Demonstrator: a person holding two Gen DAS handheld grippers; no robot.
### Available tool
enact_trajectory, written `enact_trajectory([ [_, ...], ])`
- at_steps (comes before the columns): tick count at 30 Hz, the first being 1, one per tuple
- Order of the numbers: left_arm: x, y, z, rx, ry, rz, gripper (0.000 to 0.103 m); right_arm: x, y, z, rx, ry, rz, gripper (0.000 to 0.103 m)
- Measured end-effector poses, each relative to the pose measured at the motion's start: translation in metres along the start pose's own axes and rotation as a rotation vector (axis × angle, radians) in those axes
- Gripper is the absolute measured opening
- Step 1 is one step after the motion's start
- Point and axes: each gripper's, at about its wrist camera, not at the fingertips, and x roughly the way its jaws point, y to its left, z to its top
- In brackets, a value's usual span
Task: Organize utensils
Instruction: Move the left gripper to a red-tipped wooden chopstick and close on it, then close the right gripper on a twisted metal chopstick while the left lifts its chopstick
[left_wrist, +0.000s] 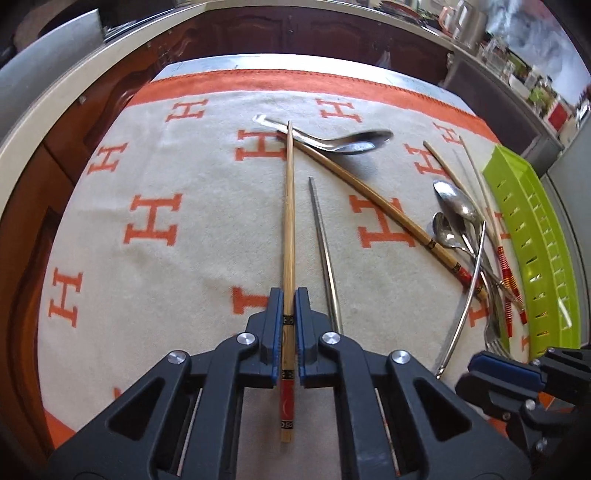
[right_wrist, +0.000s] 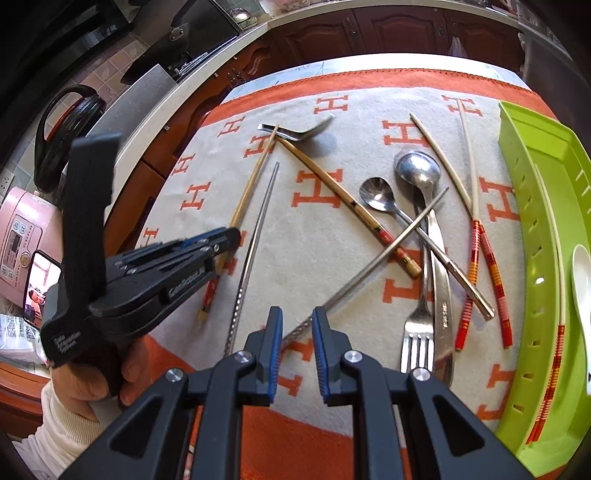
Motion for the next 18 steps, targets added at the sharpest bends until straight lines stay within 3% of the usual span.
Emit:
enact_trajectory([
  [8,-0.038,0.038,-0.029,-0.14,-0.03,-0.059,0.004,0.017,0.028,0.017,-0.05,-0.005,0.028,0.016],
  [18,-0.068,0.07,-0.059,-0.244,-0.062,-0.065,0.004,0.06,0.058,0.017,-0.114,0.041,-0.062,0.016],
])
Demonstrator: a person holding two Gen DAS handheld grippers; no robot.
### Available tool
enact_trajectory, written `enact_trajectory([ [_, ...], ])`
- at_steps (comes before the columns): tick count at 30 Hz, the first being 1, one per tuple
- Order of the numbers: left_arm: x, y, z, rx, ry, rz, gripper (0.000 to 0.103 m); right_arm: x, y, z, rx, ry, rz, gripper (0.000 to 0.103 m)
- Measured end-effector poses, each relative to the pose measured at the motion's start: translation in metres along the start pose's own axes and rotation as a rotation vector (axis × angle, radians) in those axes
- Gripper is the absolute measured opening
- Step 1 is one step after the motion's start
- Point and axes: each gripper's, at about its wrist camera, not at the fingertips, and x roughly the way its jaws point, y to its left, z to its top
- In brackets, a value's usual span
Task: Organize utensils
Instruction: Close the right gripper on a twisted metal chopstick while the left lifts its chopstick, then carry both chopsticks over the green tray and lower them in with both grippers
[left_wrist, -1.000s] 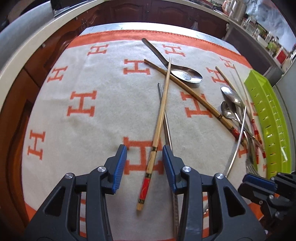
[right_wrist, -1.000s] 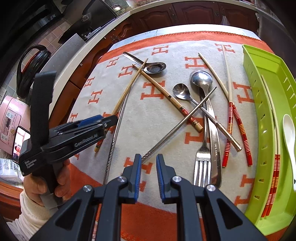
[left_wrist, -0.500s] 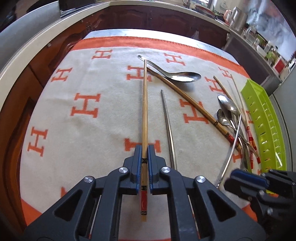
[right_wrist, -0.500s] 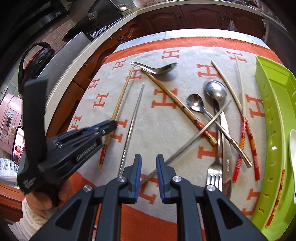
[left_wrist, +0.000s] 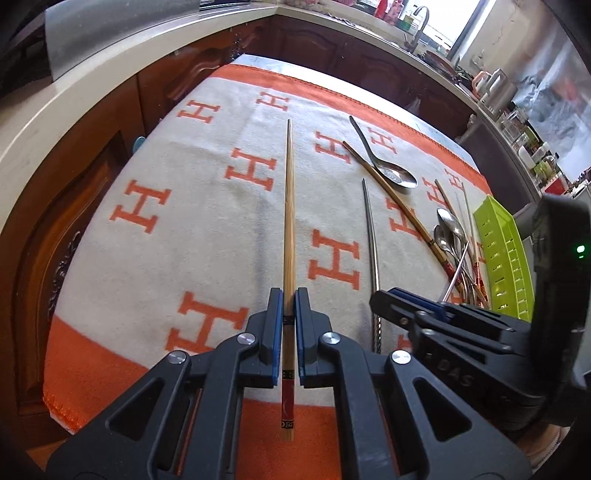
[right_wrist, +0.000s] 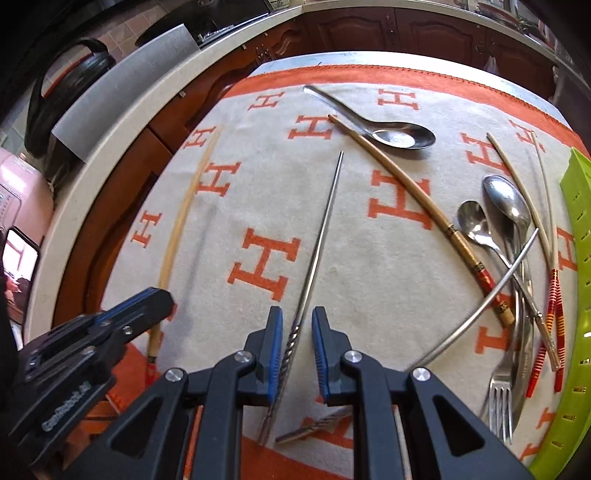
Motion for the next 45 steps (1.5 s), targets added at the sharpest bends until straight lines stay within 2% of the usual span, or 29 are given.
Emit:
enact_trajectory([
  [8,-0.007,0.008,-0.002,-0.031,-0.007,-0.001,0.004,0.007,0.035,-0.015,-0.164,-0.093,-0.204,0.016],
  [10,-0.008,0.008,-0.004,-0.035,-0.005,-0.001,0.004,0.007,0.037,-0.017,-0.176,-0.111,-0.23,0.016],
  [12,-0.008,0.007,-0.004,-0.033,-0.003,-0.003,0.004,0.007,0.037,-0.017,-0.169,-0.116,-0.242,0.01],
  [15,-0.01,0.005,-0.007,-0.03,-0.007,-0.003,0.004,0.005,0.031,-0.016,-0.125,-0.12,-0.214,0.006],
  [19,-0.015,0.002,-0.01,-0.024,-0.009,0.0,0.004,-0.005,0.012,-0.017,-0.023,-0.124,-0.113,0.005],
  [24,-0.024,-0.004,-0.01,-0.017,-0.022,-0.003,0.004,-0.038,-0.011,-0.019,0.055,-0.189,-0.02,0.005],
  [27,-0.028,-0.014,-0.01,-0.004,-0.024,-0.018,0.004,-0.062,-0.026,-0.021,0.088,-0.236,-0.001,0.005],
  [33,-0.031,-0.065,-0.008,0.08,-0.003,-0.081,0.004,-0.108,-0.072,-0.031,0.177,-0.303,-0.001,0.005],
  [41,-0.022,-0.175,0.001,0.221,0.068,-0.231,0.004,-0.157,-0.155,-0.049,0.299,-0.365,-0.083,0.005],
  [45,-0.011,-0.229,0.003,0.271,0.096,-0.276,0.004,-0.173,-0.193,-0.057,0.332,-0.37,-0.122,0.005],
])
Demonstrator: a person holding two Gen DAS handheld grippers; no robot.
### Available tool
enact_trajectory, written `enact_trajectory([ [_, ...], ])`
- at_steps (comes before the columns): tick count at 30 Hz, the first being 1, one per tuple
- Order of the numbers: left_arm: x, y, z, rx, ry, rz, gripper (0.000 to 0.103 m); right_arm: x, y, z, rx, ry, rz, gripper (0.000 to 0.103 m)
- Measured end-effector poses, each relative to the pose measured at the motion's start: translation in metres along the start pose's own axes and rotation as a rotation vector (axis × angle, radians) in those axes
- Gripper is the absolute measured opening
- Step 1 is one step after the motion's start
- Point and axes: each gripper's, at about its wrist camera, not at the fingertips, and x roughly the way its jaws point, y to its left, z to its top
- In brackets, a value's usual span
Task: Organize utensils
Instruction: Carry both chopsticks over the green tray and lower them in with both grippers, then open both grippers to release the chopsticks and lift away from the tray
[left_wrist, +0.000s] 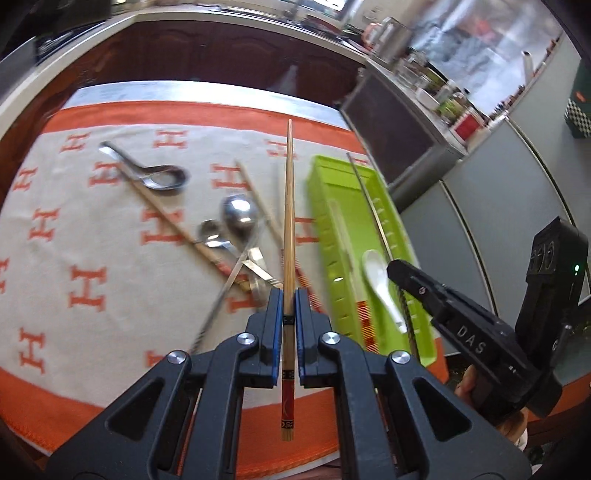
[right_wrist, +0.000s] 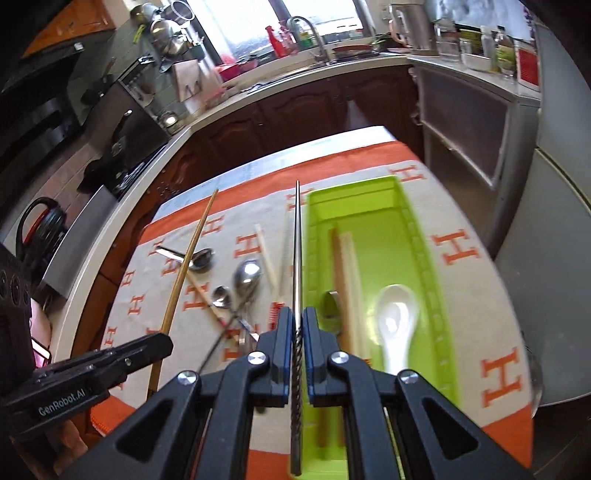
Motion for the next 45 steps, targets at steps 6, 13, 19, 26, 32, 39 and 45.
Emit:
enact_trajectory([
  [6,0.045,-0.055,0.013,0.015,0.07,-0.048,0.004,0.004,-0.04,0.001,0.062,0.04,-0.019,0.006],
  [13,0.095,-0.07,0.006,-0.005,0.156,-0.04,0.004,0.016,-0.056,-0.01,0.107,0.101,0.014,0.006],
  [19,0.106,-0.07,-0.002,-0.021,0.178,-0.029,0.004,0.014,-0.067,-0.011,0.189,0.096,0.039,0.007],
  [26,0.1,-0.067,-0.003,-0.018,0.172,-0.042,0.004,0.008,-0.072,-0.01,0.242,0.073,0.067,0.011],
  [32,0.092,-0.065,-0.006,-0.012,0.166,-0.039,0.004,0.001,-0.07,-0.009,0.247,0.052,0.055,0.011],
  [39,0.068,-0.06,-0.013,0.022,0.139,-0.01,0.005,-0.003,-0.058,-0.013,0.211,0.057,0.043,0.011],
  [45,0.038,-0.045,-0.021,0.037,0.094,0.041,0.011,-0.005,-0.043,-0.02,0.162,0.074,0.031,0.011],
])
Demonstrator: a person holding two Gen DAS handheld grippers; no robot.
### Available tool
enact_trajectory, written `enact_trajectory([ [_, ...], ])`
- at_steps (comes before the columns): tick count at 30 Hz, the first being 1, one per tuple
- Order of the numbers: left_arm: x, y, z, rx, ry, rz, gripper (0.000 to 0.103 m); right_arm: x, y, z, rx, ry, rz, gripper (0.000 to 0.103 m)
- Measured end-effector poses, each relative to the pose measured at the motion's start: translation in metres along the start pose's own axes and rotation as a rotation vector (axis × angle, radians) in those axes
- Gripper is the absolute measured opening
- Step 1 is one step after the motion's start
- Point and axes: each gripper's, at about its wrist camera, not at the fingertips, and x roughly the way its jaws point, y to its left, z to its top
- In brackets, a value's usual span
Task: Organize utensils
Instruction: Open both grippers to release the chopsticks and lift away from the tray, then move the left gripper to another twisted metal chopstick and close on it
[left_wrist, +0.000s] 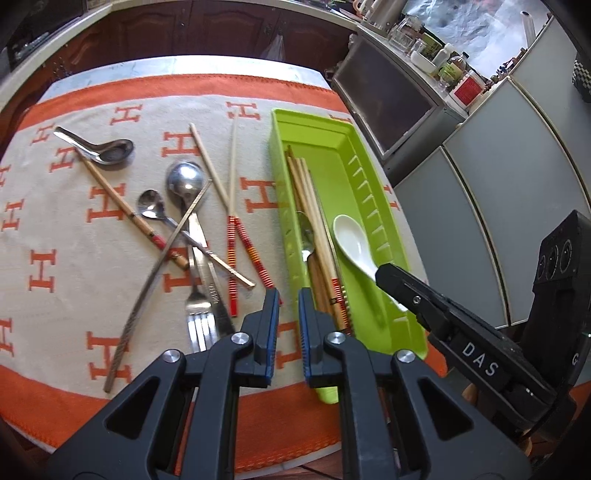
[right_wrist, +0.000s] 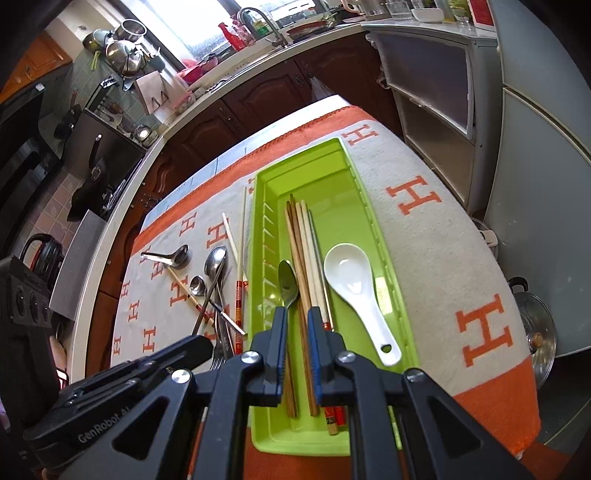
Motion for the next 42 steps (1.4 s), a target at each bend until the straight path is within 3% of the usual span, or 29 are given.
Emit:
enact_trajectory([
  [6,-0.021,0.028,-0.015,-0.015,-0.035,0.069,0.023,0.001,0.014,-0.011,-0.04,0.015,-0.012,0.011],
  [19,-0.052,0.062,-0.033,-0.011,-0.129,0.195,0.028,0.005,0.06,-0.032,-0.174,0.044,-0.023,0.011],
  [25,-0.058,0.073,-0.038,-0.012,-0.146,0.209,0.028,0.009,0.079,-0.04,-0.231,0.06,-0.042,0.012],
  [29,-0.059,0.077,-0.04,0.005,-0.155,0.213,0.028,0.011,0.089,-0.042,-0.26,0.049,-0.06,0.026],
  [37,-0.061,0.096,-0.047,0.018,-0.171,0.236,0.028,0.024,0.108,-0.048,-0.315,0.063,-0.094,0.027],
  [42,-0.05,0.117,-0.051,-0.004,-0.109,0.195,0.028,0.035,0.116,-0.054,-0.342,0.101,-0.081,0.027],
])
